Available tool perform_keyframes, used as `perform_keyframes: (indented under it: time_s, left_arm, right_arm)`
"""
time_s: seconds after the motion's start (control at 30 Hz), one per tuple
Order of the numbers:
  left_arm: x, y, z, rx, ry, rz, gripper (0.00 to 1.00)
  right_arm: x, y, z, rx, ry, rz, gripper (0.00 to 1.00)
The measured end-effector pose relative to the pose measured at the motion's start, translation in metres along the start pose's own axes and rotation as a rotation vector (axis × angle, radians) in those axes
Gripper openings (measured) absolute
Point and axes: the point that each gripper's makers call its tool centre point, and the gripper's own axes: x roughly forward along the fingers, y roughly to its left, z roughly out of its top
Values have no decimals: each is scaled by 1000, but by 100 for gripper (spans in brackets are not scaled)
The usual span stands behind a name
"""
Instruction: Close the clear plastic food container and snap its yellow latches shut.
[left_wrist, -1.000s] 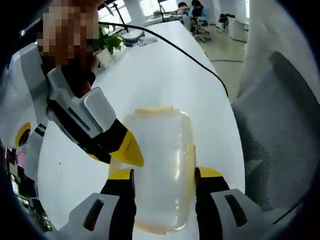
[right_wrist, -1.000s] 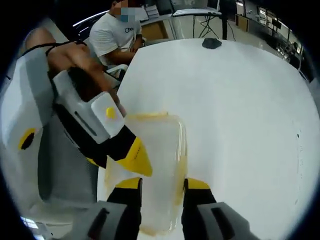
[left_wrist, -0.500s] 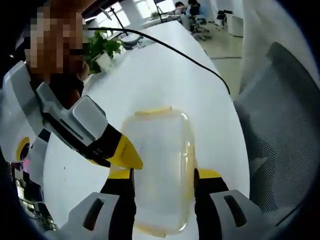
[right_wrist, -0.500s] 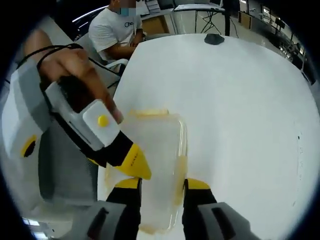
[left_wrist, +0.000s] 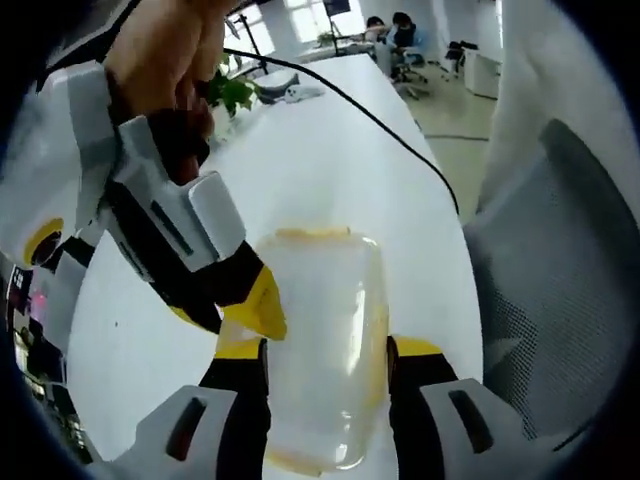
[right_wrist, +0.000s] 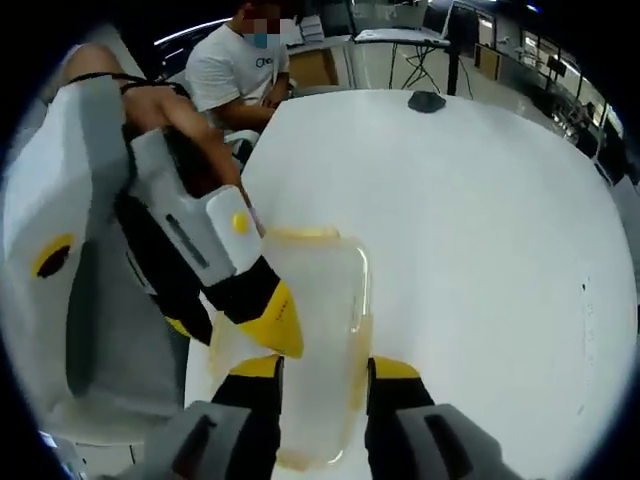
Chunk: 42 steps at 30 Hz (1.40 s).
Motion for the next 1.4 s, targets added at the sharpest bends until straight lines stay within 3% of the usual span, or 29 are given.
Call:
perform_keyframes:
  time_s: [0.2,0.37,0.73,0.83,0.97,1.17,1.3,1.4]
  left_arm:
    - [-6,0,4,-16,-32,-21,41]
    - [-18,12,14,-126,-105,-47,41]
    - [-35,30,-3,-124,-88,-81,54]
    - [-38,30,-6,-117,-85,-96,58]
    - [-38,27,-12,-97,-70,-129,62]
    - [-35,26,-19,-84,-59,-169,70]
    - [-31,28,-31,-58,-16,-175,76]
    - [-28,28,-38,-58,1,-182,80]
  right_arm:
    - [-10,2,0,14,-28,-20,32]
    - [-17,13,3,28,-77,-16,27]
    - [-21,31,-11,33,-99,-42,36]
    - [-21,32,-15,53,-104,-63,47]
    - [-22,35,-22,48,-96,-73,48]
    - [-19,39,-32,75,-106,-106,63]
    - [-16,38,-38,90,-113,-140,83]
    - [-12,38,-41,95,-119,-159,88]
